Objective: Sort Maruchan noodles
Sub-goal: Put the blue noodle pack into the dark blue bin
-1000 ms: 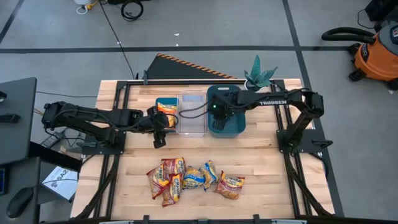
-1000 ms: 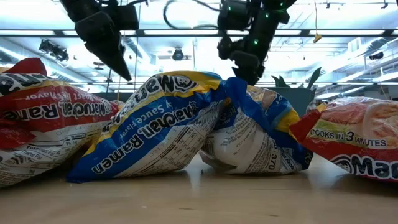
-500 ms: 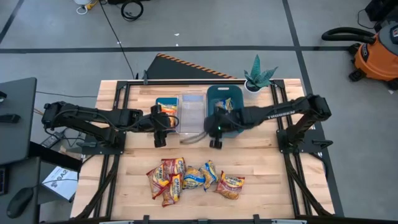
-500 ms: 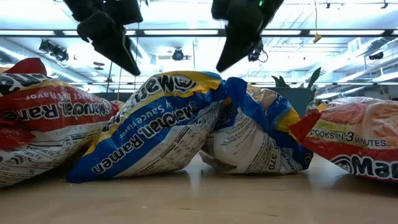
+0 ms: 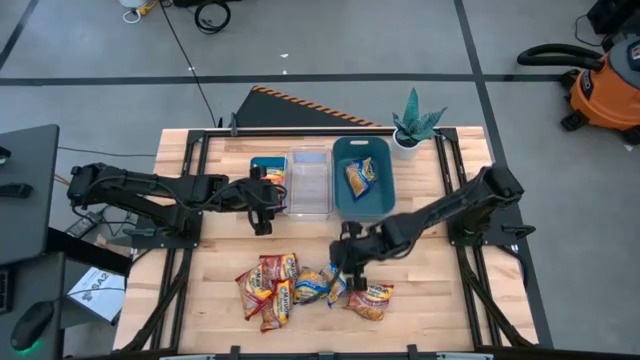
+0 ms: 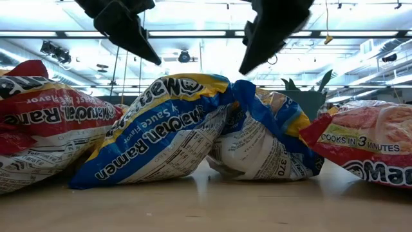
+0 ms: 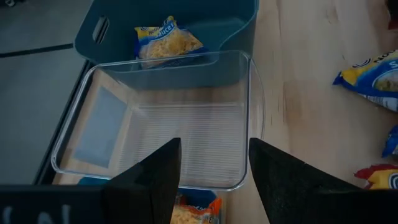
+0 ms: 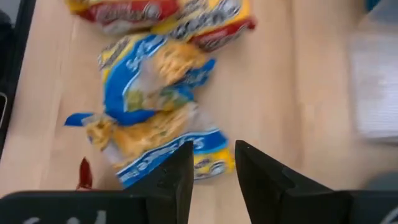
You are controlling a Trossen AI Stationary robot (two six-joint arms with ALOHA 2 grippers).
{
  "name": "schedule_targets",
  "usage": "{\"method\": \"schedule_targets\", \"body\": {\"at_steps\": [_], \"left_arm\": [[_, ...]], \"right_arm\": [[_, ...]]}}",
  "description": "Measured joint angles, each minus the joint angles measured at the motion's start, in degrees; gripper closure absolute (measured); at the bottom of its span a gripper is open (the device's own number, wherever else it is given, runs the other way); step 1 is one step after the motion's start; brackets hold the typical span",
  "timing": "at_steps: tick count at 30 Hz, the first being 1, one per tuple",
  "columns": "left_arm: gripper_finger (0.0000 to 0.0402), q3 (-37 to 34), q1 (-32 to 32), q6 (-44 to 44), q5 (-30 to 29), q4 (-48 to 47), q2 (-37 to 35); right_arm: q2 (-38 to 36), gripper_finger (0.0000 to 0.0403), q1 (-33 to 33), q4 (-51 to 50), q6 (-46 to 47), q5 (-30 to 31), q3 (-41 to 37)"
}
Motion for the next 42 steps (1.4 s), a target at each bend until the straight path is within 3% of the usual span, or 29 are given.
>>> {"method": "schedule_targets", "body": {"at_steps": [9, 19, 25, 29, 35, 42], "left_arm": [[0.0207, 0.0, 0.0, -0.68, 0.0, 0.76, 0.02], [0.0207, 0.0, -0.03, -2.9, 0.24, -0.88, -0.05], [0.0207, -0.07, -0.07, -6.66, 0.25, -2.17, 0.53], [0.0207, -0.04, -0.05, -7.53, 0.25, -1.57, 0.5], [0.0207, -0.04, 1.14, -9.55, -0.04, 4.44, 0.46], [0.0207, -0.04, -0.1, -14.23, 0.55, 0.93, 0.37]], "right_arm": [[4.6, 0.0224, 4.99, 0.12, 2.01, -3.42, -0.04], [6.33, 0.0171, 7.67, 0.07, 2.5, -1.36, -0.07], [9.71, 0.0162, 8.03, 0.38, 0.48, 0.42, -0.04], [10.26, 0.0175, 6.83, -0.79, -0.7, 0.38, -0.04], [9.55, 0.022, 3.63, -2.8, -8.39, 6.6, -0.04], [9.49, 0.0283, -1.12, -5.04, -10.13, 4.78, -0.04]]}}
